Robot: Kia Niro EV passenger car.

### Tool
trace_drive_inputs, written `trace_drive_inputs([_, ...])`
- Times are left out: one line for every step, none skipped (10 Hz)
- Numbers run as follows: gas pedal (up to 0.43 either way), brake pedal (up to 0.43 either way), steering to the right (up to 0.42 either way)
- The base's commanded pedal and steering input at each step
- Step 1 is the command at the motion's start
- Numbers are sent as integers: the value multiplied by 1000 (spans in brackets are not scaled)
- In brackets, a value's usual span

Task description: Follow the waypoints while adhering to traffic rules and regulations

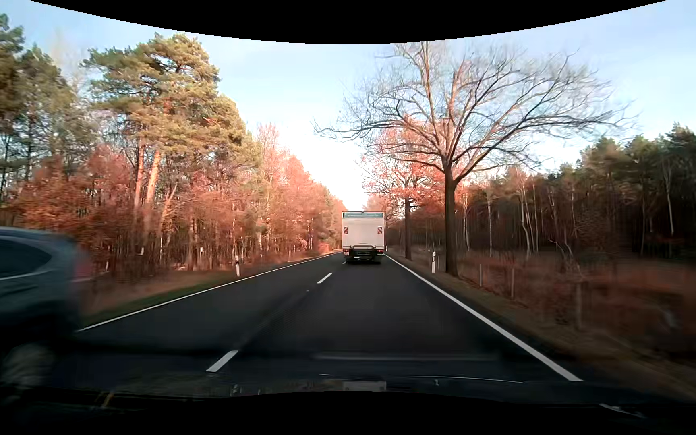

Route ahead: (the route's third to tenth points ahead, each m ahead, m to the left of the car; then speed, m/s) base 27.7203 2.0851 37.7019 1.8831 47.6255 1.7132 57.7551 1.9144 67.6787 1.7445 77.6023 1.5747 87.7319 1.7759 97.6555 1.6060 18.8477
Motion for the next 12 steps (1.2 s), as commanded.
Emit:
trace_drive_inputs([118,0,1])
trace_drive_inputs([118,0,1])
trace_drive_inputs([118,0,1])
trace_drive_inputs([118,0,1])
trace_drive_inputs([118,0,1])
trace_drive_inputs([118,0,1])
trace_drive_inputs([118,0,1])
trace_drive_inputs([118,0,1])
trace_drive_inputs([118,0,1])
trace_drive_inputs([118,0,1])
trace_drive_inputs([118,0,0])
trace_drive_inputs([118,0,0])
